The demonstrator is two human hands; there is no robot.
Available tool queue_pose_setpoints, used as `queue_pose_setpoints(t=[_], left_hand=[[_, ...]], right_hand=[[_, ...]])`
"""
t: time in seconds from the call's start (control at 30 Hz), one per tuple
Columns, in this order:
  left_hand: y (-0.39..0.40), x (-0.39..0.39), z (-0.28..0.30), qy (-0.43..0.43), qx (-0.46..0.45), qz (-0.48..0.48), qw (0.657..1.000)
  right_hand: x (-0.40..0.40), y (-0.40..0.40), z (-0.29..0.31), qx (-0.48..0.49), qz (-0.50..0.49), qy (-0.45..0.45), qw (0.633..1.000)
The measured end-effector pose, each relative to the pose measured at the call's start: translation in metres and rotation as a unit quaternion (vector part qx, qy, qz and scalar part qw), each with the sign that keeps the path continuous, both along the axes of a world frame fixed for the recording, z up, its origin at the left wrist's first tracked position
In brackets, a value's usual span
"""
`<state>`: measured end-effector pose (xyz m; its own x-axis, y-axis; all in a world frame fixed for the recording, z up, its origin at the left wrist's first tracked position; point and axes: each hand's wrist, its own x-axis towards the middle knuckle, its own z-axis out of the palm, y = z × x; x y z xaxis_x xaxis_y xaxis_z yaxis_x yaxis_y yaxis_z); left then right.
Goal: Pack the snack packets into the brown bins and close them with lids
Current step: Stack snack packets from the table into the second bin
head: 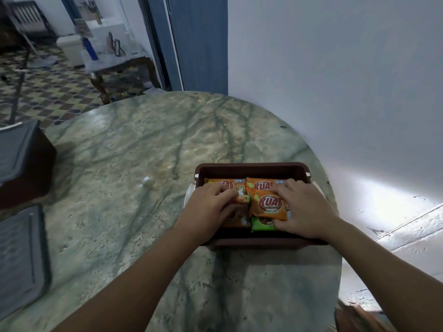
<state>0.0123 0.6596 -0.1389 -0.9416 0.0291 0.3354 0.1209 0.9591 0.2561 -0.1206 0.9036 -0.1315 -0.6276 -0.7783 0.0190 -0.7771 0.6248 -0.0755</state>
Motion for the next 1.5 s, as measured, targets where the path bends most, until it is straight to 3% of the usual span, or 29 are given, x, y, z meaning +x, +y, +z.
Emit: queue_pose_setpoints(t=[0.33, 0.67, 0.87, 1.27, 1.33, 1.5], left_hand=[[0.001, 0.003, 0.011, -0.089, 0.117, 0.056, 0.988], [-0.001, -0.004, 0.001, -0.071, 0.020, 0.039, 0.996], [-0.004, -0.004, 0.000, -0.125, -0.048, 0.009, 0.991], [-0.001, -0.007, 0.005, -0.154, -0.029, 0.013, 0.988], [0.000, -0.007, 0.009, -0.149, -0.011, 0.014, 0.989], [0.008, -0.004, 0.034, -0.070, 0.164, 0.062, 0.982]], right_hand=[[-0.003, -0.002, 0.001, 0.015, -0.006, -0.025, 1.000], [-0.002, 0.000, 0.001, 0.021, -0.003, -0.025, 0.999], [-0.002, 0.000, 0.001, 0.023, 0.014, -0.026, 0.999], [-0.002, -0.001, 0.004, 0.034, 0.032, -0.050, 0.998], [-0.003, -0.002, 0.004, 0.033, 0.031, -0.051, 0.998], [-0.002, 0.000, 0.004, 0.026, 0.034, -0.051, 0.998]])
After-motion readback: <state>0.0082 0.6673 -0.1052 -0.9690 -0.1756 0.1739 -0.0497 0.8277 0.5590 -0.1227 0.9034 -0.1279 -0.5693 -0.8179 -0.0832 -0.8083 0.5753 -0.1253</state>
